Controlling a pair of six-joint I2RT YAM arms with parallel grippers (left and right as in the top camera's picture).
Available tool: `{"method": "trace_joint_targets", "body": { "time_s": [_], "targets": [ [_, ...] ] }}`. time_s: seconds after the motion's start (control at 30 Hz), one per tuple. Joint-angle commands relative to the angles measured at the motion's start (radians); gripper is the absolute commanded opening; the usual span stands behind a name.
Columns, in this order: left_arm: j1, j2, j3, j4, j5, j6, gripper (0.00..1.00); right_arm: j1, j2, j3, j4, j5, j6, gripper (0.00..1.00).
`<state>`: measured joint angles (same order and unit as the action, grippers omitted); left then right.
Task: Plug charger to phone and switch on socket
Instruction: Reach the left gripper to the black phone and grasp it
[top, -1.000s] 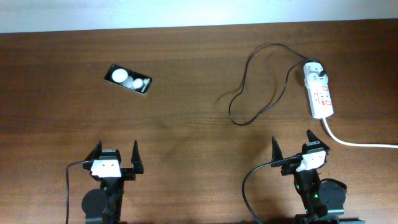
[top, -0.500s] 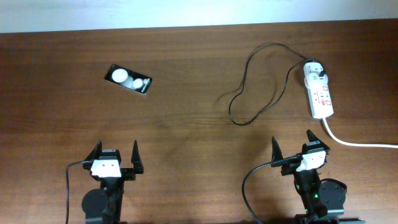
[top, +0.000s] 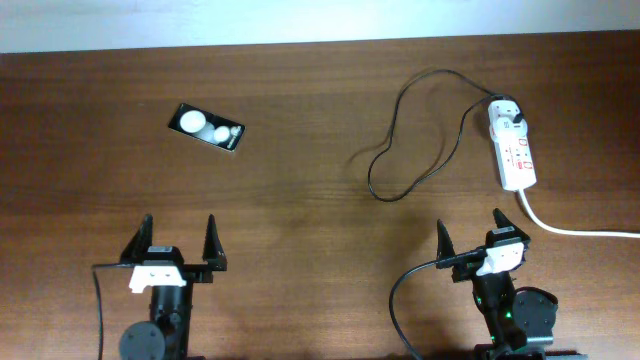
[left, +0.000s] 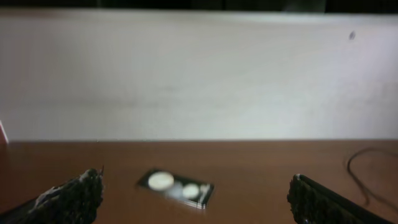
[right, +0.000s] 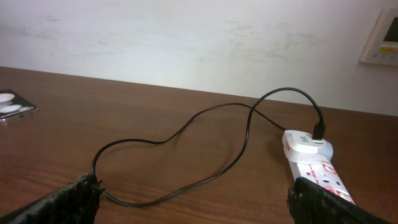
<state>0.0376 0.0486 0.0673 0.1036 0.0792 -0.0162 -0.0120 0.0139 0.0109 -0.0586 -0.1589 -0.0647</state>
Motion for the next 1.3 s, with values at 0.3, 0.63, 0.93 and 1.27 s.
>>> {"method": "trace_joint_targets", "body": {
  "time_s": [0.3,0.63,0.93,1.27],
  "targets": [
    [-0.002,0.400,0.663,-0.356,0.011,-0.020,0.99,0.005,-0.003,-0.005,-0.005,-0.013,-0.006,0.99],
    [-0.002,1.246,1.284,-1.260,0.178,-0.021,0.99,0.005,-0.003,-0.005,-0.005,-0.013,-0.006,0.99],
    [-0.005,1.466,1.326,-1.054,-0.158,-0.552,1.00,0.005,-0.003,-0.005,-0.005,-0.013,-0.006,0.99],
    [-0.089,2.034,1.947,-1.214,-0.269,-0.891,0.96,0.005,-0.003,-0.005,-0.005,-0.013,-0.006,0.99]
  ]
}}
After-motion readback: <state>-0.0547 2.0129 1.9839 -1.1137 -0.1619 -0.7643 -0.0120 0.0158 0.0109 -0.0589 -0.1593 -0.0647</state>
